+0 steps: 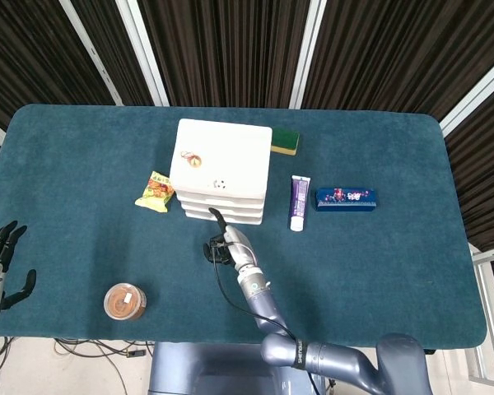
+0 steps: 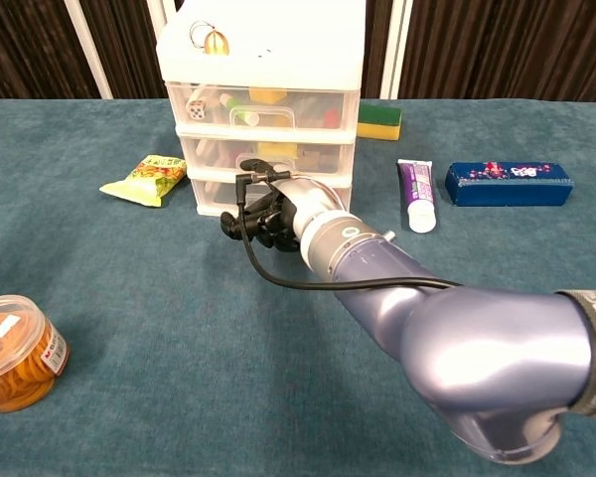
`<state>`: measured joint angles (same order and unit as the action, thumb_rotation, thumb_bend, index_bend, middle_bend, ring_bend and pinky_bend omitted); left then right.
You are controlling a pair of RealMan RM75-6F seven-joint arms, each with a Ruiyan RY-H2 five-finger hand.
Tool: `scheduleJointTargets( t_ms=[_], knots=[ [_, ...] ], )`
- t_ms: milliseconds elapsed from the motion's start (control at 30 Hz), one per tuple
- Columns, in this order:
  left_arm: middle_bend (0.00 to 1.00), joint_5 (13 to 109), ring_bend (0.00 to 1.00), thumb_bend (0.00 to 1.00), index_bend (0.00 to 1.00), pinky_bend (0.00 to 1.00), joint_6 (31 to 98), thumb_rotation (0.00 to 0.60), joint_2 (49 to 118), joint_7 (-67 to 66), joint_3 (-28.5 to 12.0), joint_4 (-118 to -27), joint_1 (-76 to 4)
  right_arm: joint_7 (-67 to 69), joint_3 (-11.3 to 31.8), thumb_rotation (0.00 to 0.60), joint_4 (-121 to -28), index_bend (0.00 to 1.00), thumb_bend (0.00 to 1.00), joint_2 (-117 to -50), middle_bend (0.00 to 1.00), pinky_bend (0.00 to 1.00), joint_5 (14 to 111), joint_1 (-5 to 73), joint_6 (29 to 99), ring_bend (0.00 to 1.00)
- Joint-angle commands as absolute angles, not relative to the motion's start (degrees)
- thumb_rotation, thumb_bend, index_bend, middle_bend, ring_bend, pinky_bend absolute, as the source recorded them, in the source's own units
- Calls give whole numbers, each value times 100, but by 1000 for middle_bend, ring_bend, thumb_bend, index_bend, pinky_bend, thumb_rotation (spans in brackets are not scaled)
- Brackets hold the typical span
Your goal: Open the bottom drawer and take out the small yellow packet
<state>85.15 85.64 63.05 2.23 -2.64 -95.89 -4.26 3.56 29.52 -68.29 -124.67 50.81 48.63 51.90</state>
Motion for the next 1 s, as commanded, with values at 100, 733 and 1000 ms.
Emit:
scheduleJointTargets(
  t_ms=[100,733,1000],
  knots=[
    [20,8516,0,439,51,0,8560,600,6303,242,-266,-9577,-428,340,2982,600,-6773,0,559,-12498,809,1000,5047,4910,5156,839],
    [21,8495,0,439,51,0,8553,600,6290,267,-277,-9583,-429,443,3035,600,-6561,0,559,-12562,810,1000,5031,5072,4900,839],
    [21,8493,0,439,51,0,8551,600,6293,261,-274,-9572,-427,519,2977,600,-6603,0,559,-12509,823,1000,5144,5080,4835,849]
  ],
)
